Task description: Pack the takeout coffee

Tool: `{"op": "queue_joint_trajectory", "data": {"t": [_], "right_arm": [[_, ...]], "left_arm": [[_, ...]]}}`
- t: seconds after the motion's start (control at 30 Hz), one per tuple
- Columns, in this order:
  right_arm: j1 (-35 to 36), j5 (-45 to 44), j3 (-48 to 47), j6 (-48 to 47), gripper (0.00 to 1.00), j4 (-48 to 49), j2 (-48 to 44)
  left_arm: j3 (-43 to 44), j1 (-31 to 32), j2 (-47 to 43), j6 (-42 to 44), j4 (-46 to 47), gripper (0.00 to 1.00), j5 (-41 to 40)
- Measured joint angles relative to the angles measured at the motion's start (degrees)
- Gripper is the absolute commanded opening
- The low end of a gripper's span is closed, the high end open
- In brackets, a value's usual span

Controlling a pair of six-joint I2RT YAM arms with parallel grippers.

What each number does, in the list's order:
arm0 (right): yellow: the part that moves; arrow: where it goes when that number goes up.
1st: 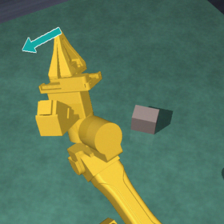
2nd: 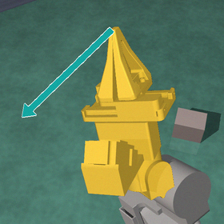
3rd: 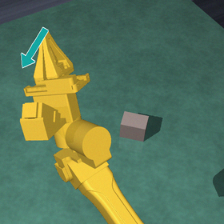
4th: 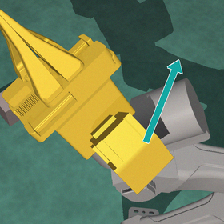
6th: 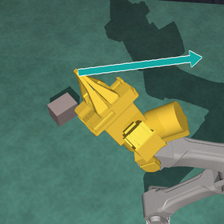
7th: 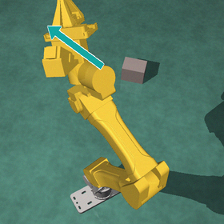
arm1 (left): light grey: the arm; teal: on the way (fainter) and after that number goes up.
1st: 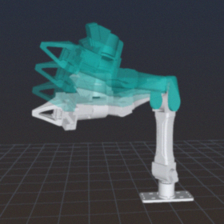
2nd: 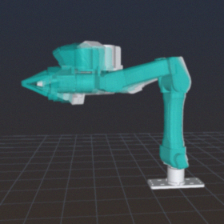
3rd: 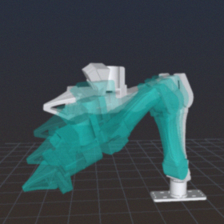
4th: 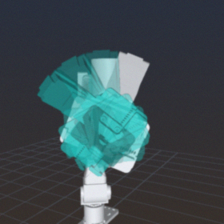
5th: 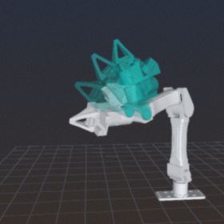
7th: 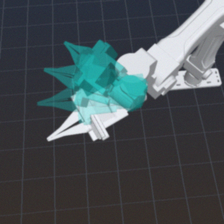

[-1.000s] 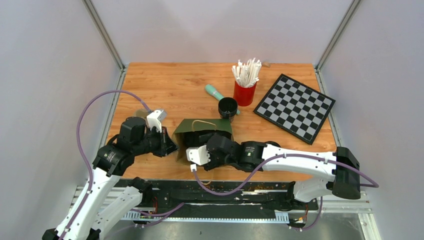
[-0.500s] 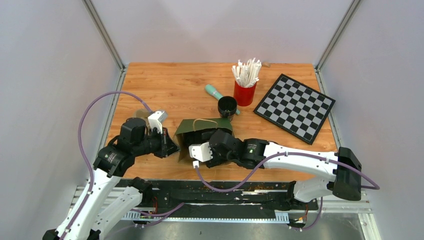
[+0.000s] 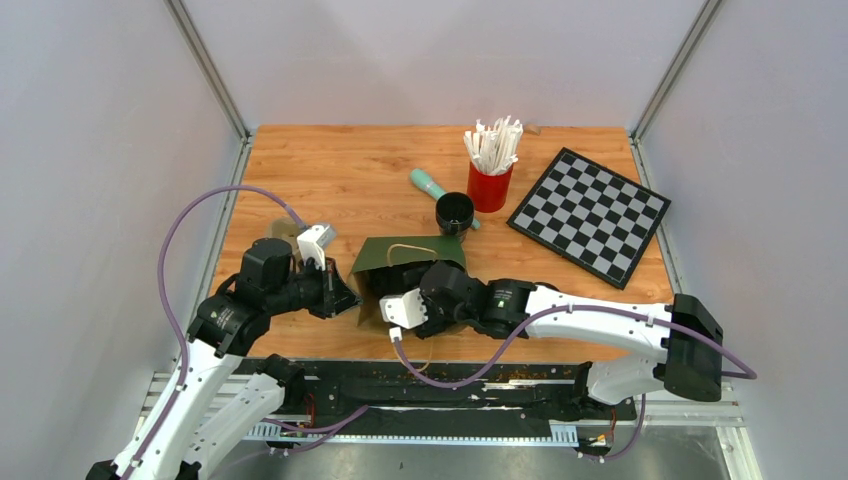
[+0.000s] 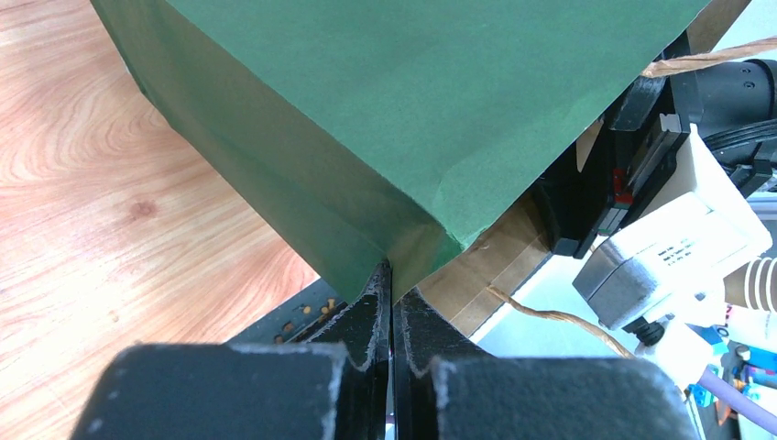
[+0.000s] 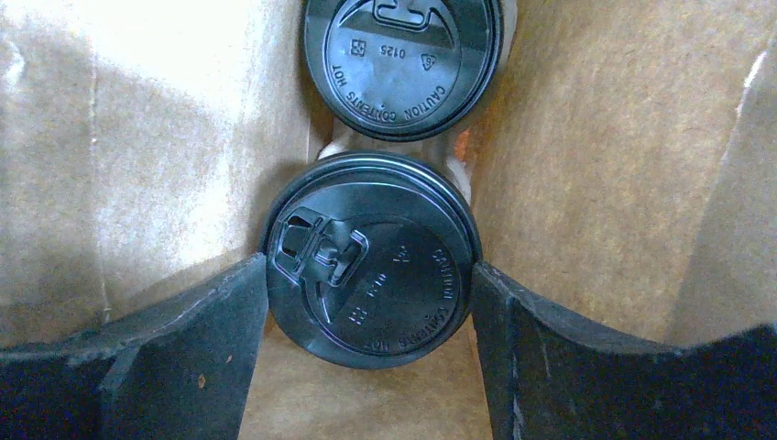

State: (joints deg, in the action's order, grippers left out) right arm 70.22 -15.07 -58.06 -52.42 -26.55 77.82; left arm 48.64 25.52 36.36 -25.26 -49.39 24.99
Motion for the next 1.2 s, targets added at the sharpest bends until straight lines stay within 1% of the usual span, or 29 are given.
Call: {"op": "queue_joint_trajectory", "data": {"t": [0.7, 1.2], "right_arm": [[-0.7, -0.9, 0.2, -2.7, 0.69, 0.7, 1.0], [-2.3, -0.2, 1.1, -2.8, 0.69, 1.1, 1.0]], "left_arm": [[-0.6, 0.0, 0.5, -0.3, 1.6, 0.00, 1.7], [-0.9, 0.0, 0.2, -1.6, 2.6, 0.00, 2.6]]}}
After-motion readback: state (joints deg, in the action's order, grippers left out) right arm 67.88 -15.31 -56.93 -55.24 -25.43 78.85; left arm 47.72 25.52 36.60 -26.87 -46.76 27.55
